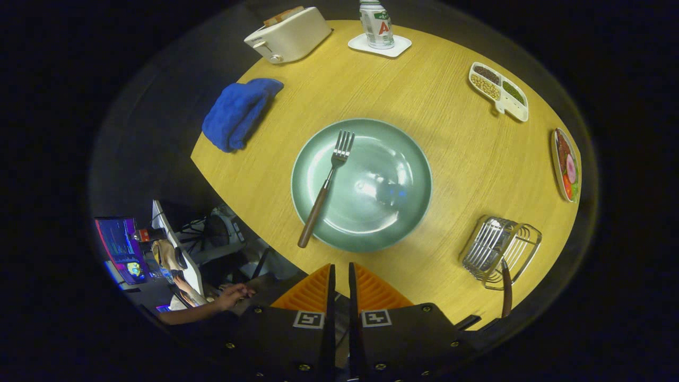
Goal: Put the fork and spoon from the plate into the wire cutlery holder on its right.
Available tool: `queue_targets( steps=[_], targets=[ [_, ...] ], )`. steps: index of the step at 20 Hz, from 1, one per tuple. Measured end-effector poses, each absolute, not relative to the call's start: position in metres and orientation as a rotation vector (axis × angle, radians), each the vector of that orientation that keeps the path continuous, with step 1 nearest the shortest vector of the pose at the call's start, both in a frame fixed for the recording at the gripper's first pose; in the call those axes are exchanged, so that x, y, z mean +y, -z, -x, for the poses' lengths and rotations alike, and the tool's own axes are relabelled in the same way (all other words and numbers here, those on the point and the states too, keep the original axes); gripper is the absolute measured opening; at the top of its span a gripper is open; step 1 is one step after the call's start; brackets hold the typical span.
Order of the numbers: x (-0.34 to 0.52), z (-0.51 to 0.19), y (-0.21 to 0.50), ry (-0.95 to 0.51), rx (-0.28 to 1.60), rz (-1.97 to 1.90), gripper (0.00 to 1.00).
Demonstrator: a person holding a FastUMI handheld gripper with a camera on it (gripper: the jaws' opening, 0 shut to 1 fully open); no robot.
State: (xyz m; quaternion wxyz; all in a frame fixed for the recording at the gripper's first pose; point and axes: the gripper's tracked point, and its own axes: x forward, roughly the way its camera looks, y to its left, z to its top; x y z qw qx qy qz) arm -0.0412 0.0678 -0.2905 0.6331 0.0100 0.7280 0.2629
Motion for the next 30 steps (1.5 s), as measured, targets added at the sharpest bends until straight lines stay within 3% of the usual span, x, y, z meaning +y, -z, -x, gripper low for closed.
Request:
queue_targets(
  steps=[16, 17, 30],
  targets=[
    [0.139, 0.037, 0.362, -0.531, 1.753, -0.041, 0.13],
    [0.14, 0.037, 0.364, -0.528, 1.756, -0.04, 0.21],
    [0.098, 0.048, 0.389, -0.543, 1.787, 0.198, 0.21]
  ],
)
